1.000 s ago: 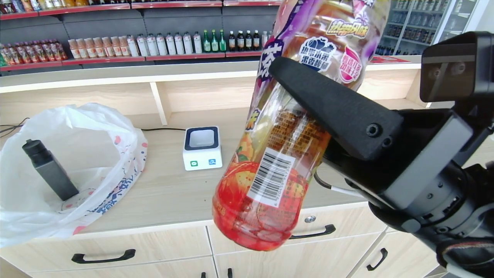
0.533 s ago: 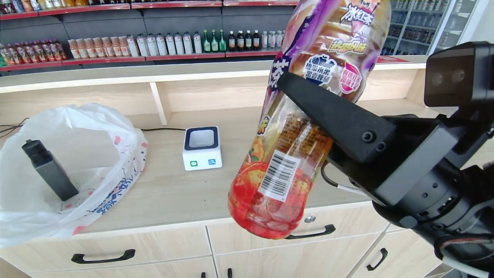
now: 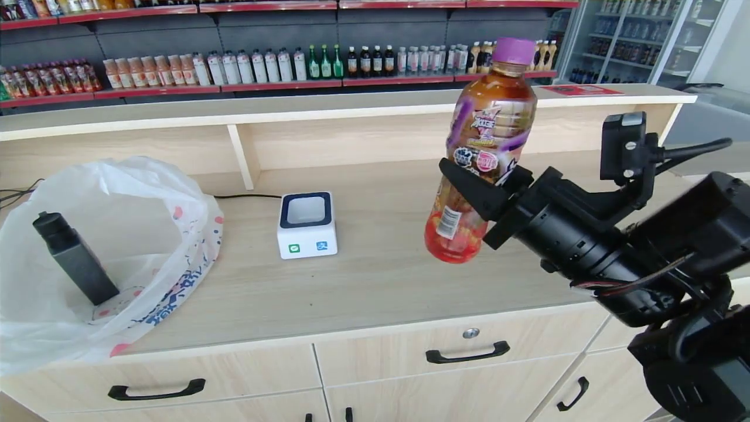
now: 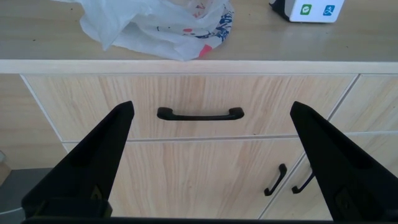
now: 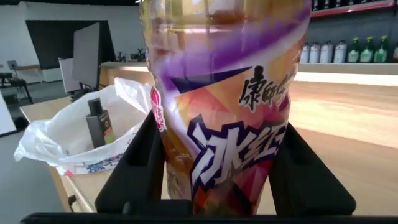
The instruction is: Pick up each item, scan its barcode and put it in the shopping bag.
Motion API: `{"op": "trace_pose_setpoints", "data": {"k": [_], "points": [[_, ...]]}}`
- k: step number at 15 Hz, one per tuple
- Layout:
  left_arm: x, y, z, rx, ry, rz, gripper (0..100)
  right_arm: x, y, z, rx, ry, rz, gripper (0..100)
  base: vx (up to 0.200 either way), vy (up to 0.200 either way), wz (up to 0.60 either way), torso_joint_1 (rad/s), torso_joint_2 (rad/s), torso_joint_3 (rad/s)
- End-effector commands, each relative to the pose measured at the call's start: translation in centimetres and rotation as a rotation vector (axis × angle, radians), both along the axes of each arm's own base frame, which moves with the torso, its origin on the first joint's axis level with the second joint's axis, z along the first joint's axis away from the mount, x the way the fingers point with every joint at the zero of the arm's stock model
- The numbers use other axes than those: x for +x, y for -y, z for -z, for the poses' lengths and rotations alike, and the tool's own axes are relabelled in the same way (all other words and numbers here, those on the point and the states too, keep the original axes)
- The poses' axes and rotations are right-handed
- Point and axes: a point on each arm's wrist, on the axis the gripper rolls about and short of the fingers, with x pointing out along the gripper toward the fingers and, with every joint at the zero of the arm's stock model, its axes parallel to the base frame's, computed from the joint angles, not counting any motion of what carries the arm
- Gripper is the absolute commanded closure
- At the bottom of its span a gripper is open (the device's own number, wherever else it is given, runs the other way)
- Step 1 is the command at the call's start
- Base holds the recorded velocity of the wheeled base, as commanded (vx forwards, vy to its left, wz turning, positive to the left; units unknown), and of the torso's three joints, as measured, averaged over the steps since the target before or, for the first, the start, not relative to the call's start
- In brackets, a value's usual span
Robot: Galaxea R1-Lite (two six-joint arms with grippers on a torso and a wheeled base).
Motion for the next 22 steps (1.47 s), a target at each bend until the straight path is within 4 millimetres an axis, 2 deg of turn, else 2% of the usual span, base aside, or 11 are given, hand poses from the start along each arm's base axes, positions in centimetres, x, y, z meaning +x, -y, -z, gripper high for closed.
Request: {"op": "trace_pose_setpoints", "data": {"k": [1,3,6,9,11,22], "points": [[0.0,0.0,0.0,0.0,-0.001,0.001,0,2.8,5.6,0.0,-0.083,0.077,0.267,100,0.0,0.0,0.0,0.0,0.0,0.0],[0.0,0.0,0.0,-0.001,-0.001,0.001,0,2.0,7.4,-0.9,-0.084,0.108,0.332,100,0.0,0.0,0.0,0.0,0.0,0.0],[0.0,0.0,0.0,-0.003,-0.001,0.001,0,2.1,9.2,-0.7,-0.031,0.052,0.468,100,0.0,0.0,0.0,0.0,0.0,0.0],[0.0,0.0,0.0,-0.003,0.002,-0.001,0,2.2,9.2,-0.7,-0.021,0.046,0.462,100,0.0,0.0,0.0,0.0,0.0,0.0],[0.0,0.0,0.0,-0.001,0.002,-0.001,0,2.3,10.2,-1.1,-0.007,0.053,0.494,100,0.0,0.2,0.0,0.005,0.0,0.005],[0.0,0.0,0.0,-0.003,0.002,-0.001,0,1.1,9.9,-1.5,0.0,0.063,0.47,100,0.0,0.2,0.0,0.003,0.0,0.002]]}}
